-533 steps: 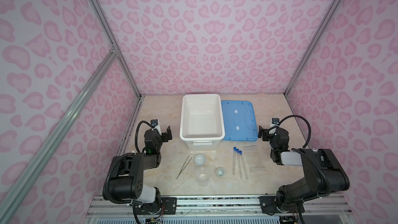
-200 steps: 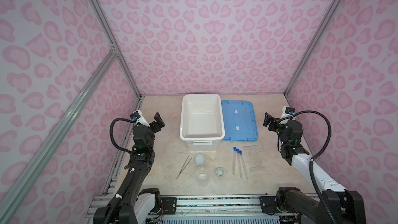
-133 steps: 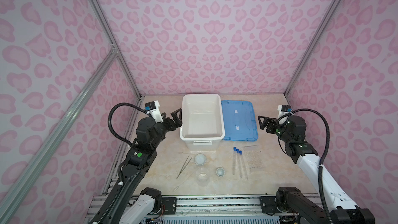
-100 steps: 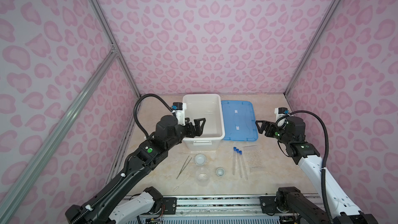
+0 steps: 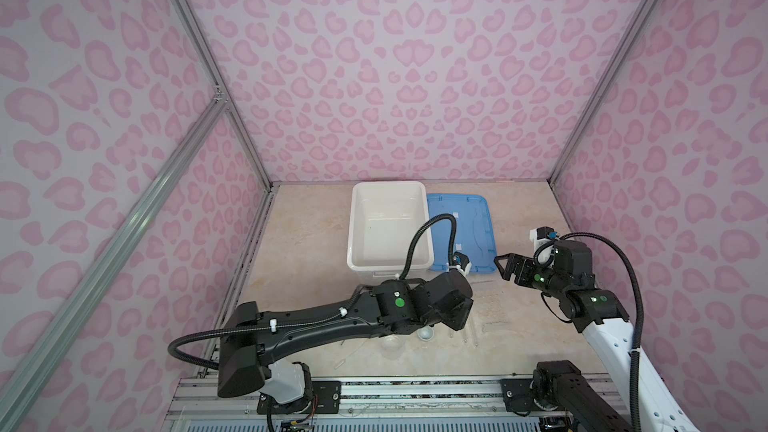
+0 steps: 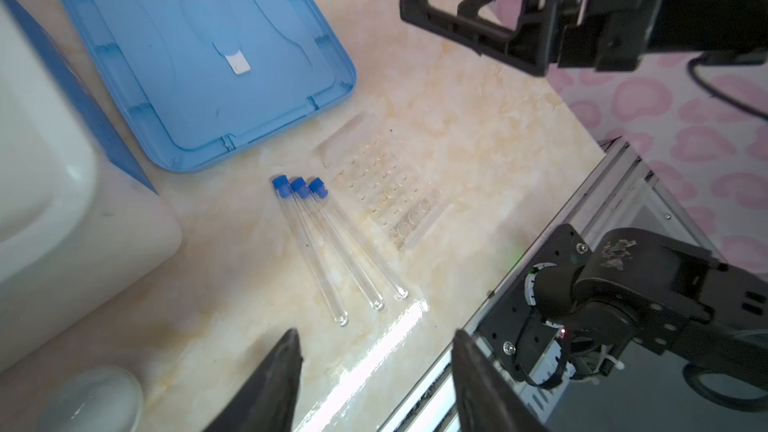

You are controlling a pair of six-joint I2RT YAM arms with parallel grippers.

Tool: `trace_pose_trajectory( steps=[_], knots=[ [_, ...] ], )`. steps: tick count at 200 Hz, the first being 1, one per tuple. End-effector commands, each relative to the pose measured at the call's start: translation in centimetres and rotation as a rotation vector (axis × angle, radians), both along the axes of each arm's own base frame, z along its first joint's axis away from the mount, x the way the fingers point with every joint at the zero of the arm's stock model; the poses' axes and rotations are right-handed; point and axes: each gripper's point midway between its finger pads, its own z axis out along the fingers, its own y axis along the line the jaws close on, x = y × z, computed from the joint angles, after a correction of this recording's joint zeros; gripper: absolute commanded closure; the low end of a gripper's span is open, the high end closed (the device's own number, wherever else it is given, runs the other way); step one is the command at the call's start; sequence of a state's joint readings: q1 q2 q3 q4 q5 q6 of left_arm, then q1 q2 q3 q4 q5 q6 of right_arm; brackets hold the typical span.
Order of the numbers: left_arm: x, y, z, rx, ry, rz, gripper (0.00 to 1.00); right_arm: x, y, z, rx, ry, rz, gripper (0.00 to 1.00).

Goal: Organize the chemistry lab equipment
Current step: 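Move the left gripper over the blue-capped test tubes while the right arm rises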

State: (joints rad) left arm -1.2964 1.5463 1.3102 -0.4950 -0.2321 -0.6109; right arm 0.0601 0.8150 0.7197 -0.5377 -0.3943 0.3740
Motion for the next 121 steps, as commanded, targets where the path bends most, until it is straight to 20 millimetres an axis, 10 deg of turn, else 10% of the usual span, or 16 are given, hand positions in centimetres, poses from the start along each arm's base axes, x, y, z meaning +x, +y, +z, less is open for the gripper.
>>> trace_pose_trajectory(
  steps=[1, 68, 121],
  knots=[
    [0.4, -0.7, -3.1, 0.079, 0.027, 0.038, 0.47, -0.8, 0.2, -0.7, 0.008, 0.024, 0.011, 0.06],
    [1.9, -1.2, -12.0, 0.229, 0.158, 0.103, 0.57, -1.3, 0.0, -2.2, 0.001, 0.041, 0.004, 0.06],
    [2.8, -1.3, -15.2, 0.266, 0.208, 0.108, 0.59, -1.4, 0.0, -2.6, -0.006, 0.045, 0.007, 0.06]
  ],
)
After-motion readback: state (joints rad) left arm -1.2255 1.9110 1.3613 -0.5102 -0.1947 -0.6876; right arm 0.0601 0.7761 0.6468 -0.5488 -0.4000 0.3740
